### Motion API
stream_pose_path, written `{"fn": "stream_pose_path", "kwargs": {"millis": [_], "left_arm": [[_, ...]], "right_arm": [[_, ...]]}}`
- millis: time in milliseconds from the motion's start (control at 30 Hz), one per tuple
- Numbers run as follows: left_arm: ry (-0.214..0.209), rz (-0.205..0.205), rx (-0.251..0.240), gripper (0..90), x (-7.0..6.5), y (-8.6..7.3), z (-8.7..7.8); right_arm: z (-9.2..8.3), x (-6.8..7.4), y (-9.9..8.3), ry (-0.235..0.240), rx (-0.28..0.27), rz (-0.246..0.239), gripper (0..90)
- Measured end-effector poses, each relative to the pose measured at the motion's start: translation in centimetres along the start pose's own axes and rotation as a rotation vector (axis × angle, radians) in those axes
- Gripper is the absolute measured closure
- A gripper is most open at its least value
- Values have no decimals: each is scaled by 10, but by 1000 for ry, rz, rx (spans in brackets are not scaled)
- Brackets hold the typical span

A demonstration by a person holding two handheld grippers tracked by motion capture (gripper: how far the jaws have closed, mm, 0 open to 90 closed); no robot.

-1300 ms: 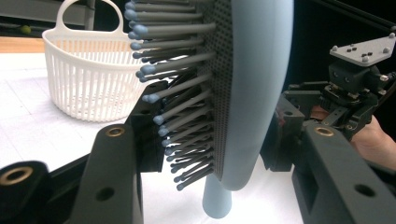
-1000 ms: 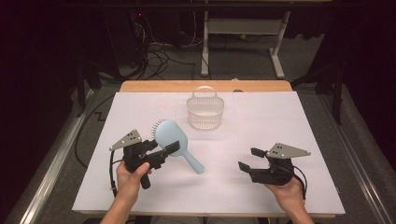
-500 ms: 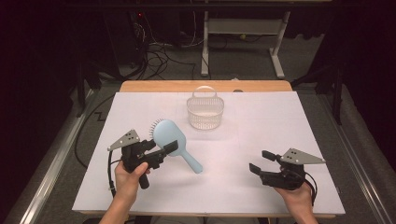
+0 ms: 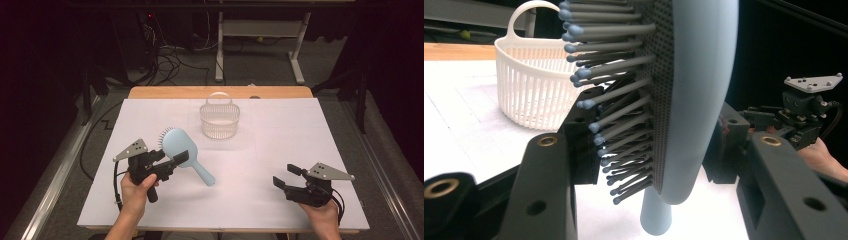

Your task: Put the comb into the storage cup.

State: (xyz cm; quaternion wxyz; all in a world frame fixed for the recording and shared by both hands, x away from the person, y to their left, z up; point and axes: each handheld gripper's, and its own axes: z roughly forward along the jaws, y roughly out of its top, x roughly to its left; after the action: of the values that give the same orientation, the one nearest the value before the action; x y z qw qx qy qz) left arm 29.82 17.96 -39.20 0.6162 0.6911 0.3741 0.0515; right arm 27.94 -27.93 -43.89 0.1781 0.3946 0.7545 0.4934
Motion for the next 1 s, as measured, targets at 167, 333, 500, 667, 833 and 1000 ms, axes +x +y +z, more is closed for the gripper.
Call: {"fn": "stream_pose_path", "kwargs": {"millis": [167,333,500,667,833,1000], "left_arm": [[-4,-6,-3,512,2,1,-1],[1,-8,-4,512,4,2,-1],[5,-12,-8,512,5,5,-2],[15,-12,-8,512,6,11,-3],[32,-13,-14,512,8,16,-3],[32,-13,-19,512,9,24,-1]], "right_arm": [[-2,-3,-6,-11,-6,16,271],[-6,-6,-9,-19,-12,21,270],[-8,-7,-13,-18,-11,27,269],[-9,-8,-14,-24,-15,30,267],[-7,-9,-17,-42,-1,24,267],[-8,-9,-17,-49,-5,22,267]]}}
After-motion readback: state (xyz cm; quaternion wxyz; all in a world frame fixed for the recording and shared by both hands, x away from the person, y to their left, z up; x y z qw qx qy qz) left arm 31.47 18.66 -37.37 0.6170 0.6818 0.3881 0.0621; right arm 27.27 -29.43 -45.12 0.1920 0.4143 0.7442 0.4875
